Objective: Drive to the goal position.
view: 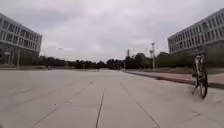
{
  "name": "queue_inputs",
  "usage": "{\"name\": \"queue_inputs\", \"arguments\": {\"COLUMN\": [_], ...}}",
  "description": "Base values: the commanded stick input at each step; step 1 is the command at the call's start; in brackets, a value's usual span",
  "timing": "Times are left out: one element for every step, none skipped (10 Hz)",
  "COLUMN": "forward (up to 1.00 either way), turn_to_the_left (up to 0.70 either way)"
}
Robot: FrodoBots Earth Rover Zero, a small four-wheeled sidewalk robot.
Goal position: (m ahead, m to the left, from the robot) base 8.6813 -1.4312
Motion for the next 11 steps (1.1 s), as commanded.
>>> {"name": "queue_inputs", "arguments": {"forward": [1.0,1.0,1.0,1.0,1.0,1.0,1.0,1.0,1.0,1.0,1.0], "turn_to_the_left": [0.0,0.0,0.0,0.0,0.0,0.0,0.0,0.0,0.0,-0.1,-0.4]}}
